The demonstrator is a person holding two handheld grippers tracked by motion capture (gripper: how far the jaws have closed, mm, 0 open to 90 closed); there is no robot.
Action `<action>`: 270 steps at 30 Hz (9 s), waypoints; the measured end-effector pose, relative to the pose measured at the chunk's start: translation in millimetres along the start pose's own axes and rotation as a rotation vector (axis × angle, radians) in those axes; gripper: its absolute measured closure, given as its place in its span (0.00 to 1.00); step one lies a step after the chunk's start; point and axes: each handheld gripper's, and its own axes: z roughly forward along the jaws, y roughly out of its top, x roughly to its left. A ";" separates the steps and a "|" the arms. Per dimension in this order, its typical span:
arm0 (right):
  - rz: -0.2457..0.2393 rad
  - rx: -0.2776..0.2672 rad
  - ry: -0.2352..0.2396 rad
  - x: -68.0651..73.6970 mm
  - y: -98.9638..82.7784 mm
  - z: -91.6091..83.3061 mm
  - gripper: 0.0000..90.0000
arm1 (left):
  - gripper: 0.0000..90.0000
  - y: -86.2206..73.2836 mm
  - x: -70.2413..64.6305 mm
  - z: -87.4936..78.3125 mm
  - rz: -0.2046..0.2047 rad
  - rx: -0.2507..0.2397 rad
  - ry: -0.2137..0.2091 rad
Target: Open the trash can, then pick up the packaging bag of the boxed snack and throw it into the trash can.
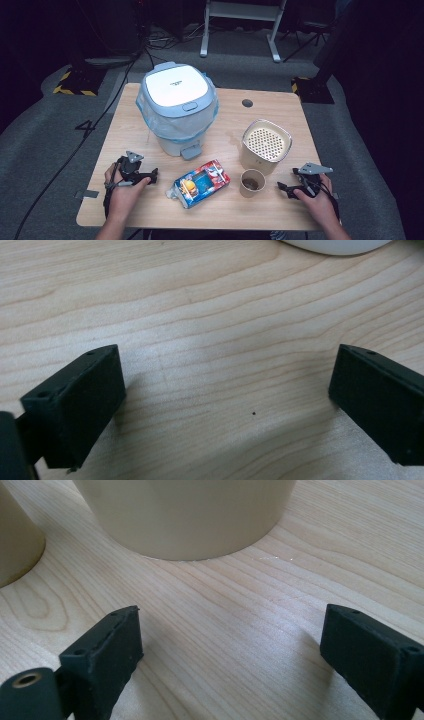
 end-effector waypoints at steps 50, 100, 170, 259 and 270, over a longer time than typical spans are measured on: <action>-0.018 -0.003 0.023 -3.2 1.4 1.7 0.11 | 1.00 108.3 -10.7 -119.7 0.274 -0.263 -0.434; -0.020 -0.004 0.022 -3.1 1.3 1.8 0.11 | 1.00 204.4 -49.1 -115.2 0.300 -0.395 -0.522; -0.020 -0.004 0.022 -3.1 1.3 1.8 0.11 | 0.59 175.1 -87.1 -108.9 0.373 -0.322 -0.527; -0.020 -0.004 0.023 -3.2 1.4 1.8 0.11 | 0.99 114.0 -70.0 -63.7 0.301 -0.438 -0.565; -0.020 -0.004 0.023 -3.1 1.3 1.8 0.11 | 0.99 133.6 -69.0 -85.3 0.277 -0.554 -0.563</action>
